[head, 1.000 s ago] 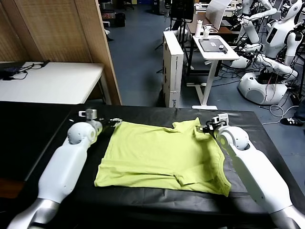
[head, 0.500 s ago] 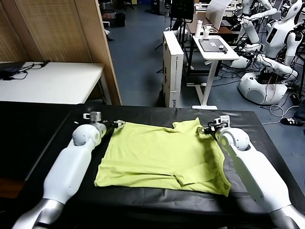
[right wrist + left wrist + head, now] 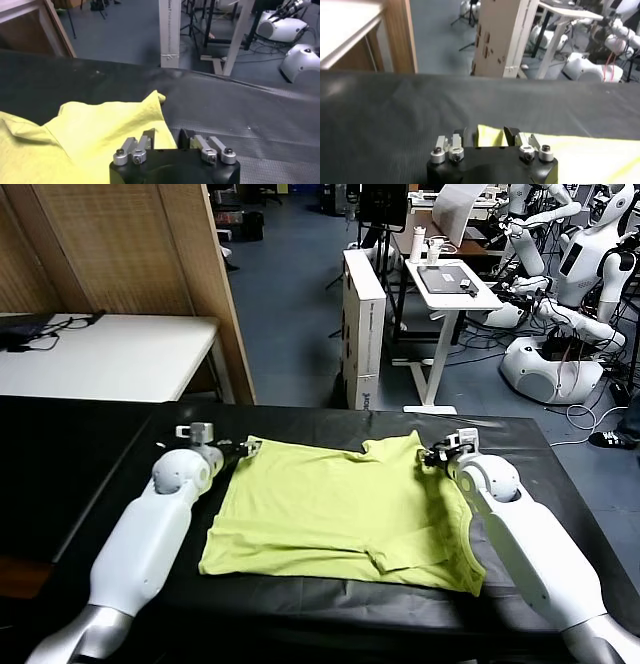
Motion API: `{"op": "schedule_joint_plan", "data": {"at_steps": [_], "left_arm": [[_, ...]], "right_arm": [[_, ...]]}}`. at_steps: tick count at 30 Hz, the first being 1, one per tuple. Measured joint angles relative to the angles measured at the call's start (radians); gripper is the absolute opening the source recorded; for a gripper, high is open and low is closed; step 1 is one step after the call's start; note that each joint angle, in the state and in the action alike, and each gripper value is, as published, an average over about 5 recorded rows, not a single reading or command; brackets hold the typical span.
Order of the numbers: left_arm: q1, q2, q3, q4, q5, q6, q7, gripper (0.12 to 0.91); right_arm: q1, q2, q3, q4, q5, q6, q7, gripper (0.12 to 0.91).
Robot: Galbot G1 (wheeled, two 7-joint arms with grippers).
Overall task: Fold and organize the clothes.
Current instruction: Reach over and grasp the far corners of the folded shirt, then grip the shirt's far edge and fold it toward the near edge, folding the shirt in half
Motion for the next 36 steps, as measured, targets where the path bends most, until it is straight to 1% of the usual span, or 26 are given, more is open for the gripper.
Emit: {"op": "schedule_joint_plan", "data": {"at_steps": [3, 5, 7, 8, 13, 15, 17, 21, 25, 31, 36], "left_arm": [[-0.005, -0.002, 0.001, 0.009, 0.002, -0.003, 0.003, 0.620], [-0.005, -0.003, 0.002, 0.011, 0.001, -0.004, 0.005, 0.605], [-0.004, -0.003, 0.002, 0.011, 0.001, -0.004, 0.006, 0.565], [-0.002, -0.004, 0.003, 0.011, 0.001, -0.004, 0.007, 0.531], [0.006, -0.005, 0.002, 0.006, 0.006, -0.006, 0.013, 0.263], [0.010, -0.002, 0.001, -0.001, 0.005, -0.008, 0.015, 0.187], [0.016, 0.003, -0.001, -0.011, -0.004, -0.008, 0.011, 0.149], [0.035, 0.019, -0.010, -0.051, -0.045, -0.001, -0.007, 0.146], [0.071, 0.045, -0.030, -0.120, -0.107, 0.020, -0.034, 0.146], [0.168, 0.096, -0.082, -0.292, -0.186, 0.057, -0.072, 0.146], [0.294, 0.141, -0.140, -0.456, -0.227, 0.068, -0.096, 0.146]], "right_arm": [[0.000, 0.000, 0.000, 0.000, 0.000, 0.001, 0.000, 0.139], [0.000, 0.001, 0.000, 0.000, 0.000, 0.002, 0.000, 0.140], [0.000, 0.001, 0.000, 0.001, 0.000, 0.008, 0.000, 0.140], [0.000, 0.001, 0.000, 0.002, 0.000, 0.014, 0.000, 0.140], [-0.014, -0.004, 0.014, 0.027, 0.011, 0.066, 0.006, 0.140], [-0.023, -0.010, 0.024, 0.048, 0.026, 0.085, 0.011, 0.140], [-0.035, -0.019, 0.036, 0.076, 0.047, 0.097, 0.019, 0.140], [-0.067, -0.039, 0.065, 0.147, 0.085, 0.096, 0.035, 0.140], [-0.115, -0.067, 0.099, 0.229, 0.109, 0.066, 0.058, 0.140], [-0.211, -0.118, 0.157, 0.361, 0.115, 0.003, 0.096, 0.140], [-0.302, -0.162, 0.208, 0.467, 0.120, -0.029, 0.109, 0.140]]}}
